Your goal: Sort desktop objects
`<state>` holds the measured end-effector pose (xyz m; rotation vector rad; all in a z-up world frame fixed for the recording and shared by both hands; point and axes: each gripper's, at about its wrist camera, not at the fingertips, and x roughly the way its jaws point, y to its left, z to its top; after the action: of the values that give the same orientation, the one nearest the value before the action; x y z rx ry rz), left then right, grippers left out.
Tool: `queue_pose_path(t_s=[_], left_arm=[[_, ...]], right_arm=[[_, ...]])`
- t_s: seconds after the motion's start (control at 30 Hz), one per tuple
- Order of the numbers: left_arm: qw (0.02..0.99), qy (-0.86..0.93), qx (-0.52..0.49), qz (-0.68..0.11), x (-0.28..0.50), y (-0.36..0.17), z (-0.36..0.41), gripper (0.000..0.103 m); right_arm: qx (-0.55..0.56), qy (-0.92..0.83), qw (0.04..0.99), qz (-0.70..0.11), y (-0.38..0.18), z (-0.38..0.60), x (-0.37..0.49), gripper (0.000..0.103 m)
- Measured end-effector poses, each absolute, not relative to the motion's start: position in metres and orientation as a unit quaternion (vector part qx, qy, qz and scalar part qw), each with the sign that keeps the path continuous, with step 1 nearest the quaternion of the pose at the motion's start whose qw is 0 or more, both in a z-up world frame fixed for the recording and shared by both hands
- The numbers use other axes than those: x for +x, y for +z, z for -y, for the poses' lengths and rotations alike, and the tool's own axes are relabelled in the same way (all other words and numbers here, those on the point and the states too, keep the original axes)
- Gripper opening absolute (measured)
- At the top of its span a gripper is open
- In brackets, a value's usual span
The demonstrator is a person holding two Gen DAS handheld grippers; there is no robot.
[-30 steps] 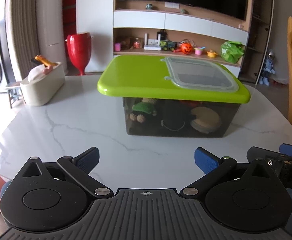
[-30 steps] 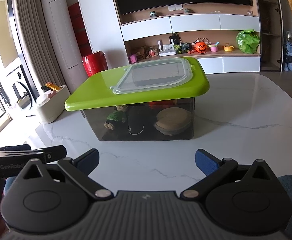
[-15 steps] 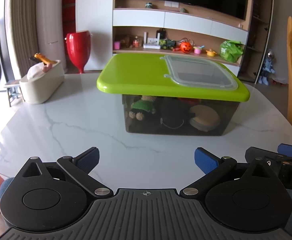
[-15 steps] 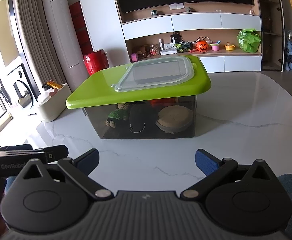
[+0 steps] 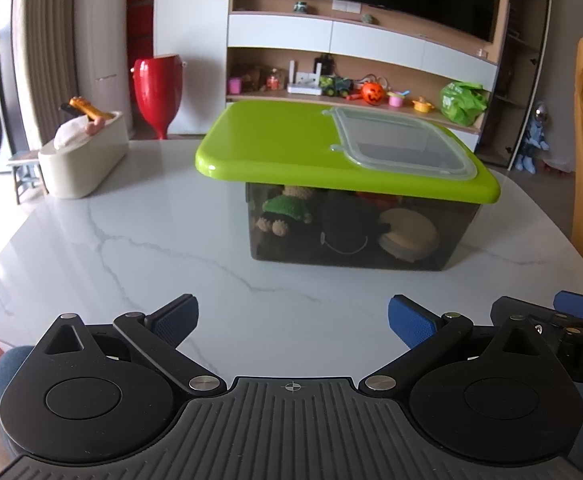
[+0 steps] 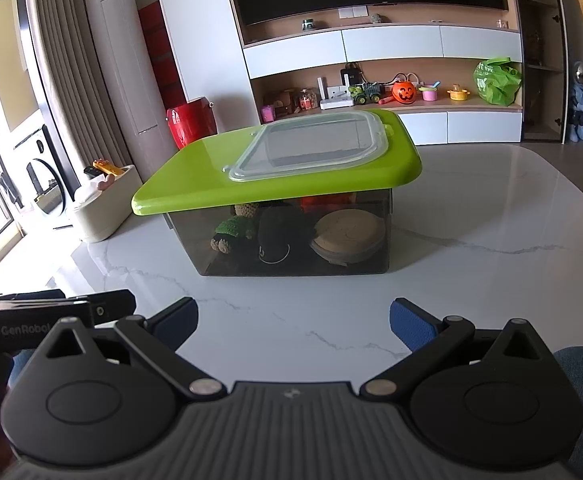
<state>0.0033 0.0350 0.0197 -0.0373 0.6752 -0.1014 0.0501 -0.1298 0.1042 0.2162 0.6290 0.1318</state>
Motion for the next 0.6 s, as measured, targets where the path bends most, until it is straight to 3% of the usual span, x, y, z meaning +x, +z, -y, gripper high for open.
queue_pose_path(t_s=[0.6], left_arm=[[0.94,-0.052,-0.024,-0.338,0.0039,0.0153,-0.0347,0.103]], right_arm=[[0.105,0.064,0.943,-0.31,0.1019,0.1275,0.0512,0.103]])
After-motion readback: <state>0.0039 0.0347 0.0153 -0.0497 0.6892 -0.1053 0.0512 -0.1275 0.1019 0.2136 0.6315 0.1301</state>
